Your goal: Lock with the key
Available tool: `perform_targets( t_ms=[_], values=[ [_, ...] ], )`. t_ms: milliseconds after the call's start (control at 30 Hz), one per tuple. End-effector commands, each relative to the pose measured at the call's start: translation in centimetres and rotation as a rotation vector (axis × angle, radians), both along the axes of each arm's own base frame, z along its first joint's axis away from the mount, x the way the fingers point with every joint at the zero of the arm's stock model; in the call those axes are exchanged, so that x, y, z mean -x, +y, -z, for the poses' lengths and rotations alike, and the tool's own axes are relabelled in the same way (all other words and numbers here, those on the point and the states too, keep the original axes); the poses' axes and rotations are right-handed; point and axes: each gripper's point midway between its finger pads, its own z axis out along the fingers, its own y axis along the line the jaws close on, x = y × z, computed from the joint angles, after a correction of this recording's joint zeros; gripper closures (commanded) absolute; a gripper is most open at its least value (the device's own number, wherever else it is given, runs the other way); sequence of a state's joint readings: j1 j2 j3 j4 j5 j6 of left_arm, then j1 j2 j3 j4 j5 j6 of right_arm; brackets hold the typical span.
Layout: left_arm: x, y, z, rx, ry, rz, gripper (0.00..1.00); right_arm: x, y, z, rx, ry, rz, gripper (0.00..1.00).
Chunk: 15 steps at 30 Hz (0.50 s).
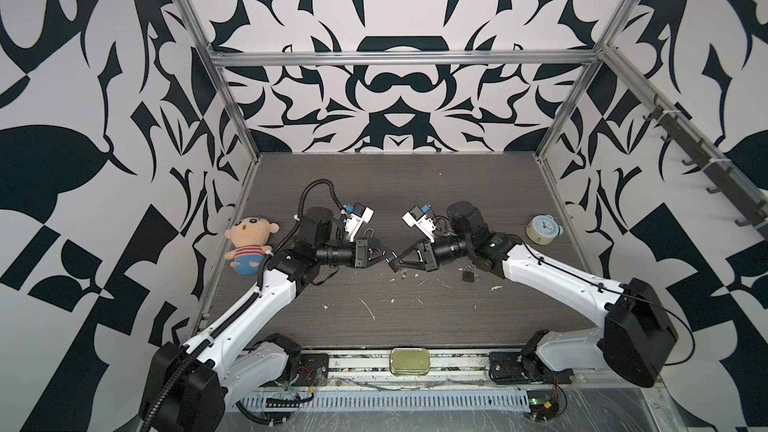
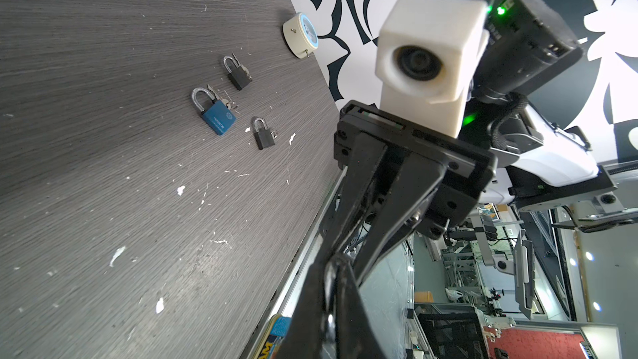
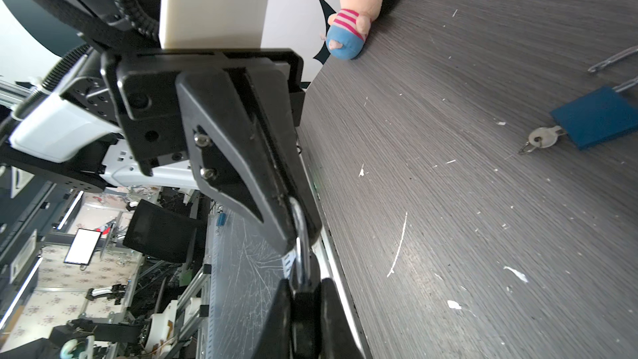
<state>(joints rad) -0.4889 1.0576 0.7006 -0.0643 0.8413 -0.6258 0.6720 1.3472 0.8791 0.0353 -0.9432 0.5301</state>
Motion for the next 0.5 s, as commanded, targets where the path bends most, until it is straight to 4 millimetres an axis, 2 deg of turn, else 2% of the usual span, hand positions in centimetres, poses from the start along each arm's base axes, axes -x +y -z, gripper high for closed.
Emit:
perform_targets(
  t_ms=[0, 200, 467],
  values=[
    [-0.1, 0.4, 1.4, -0.037, -0.004, -0.017, 1.0, 0.7, 0.2, -5.5, -0.161, -0.02, -0.057, 1.0],
    [0.0, 0.3, 1.5, -0.033, -0.003, -0.007, 1.0, 1.9, -0.1, -7.9, -0.237, 0.032, -0.096, 1.0],
    [-0.2, 0.1, 1.9, -0.023, 0.002, -0.002, 1.0, 2.5, -0.7, -9.9, -0.276, 0.023, -0.082, 1.0]
  ],
)
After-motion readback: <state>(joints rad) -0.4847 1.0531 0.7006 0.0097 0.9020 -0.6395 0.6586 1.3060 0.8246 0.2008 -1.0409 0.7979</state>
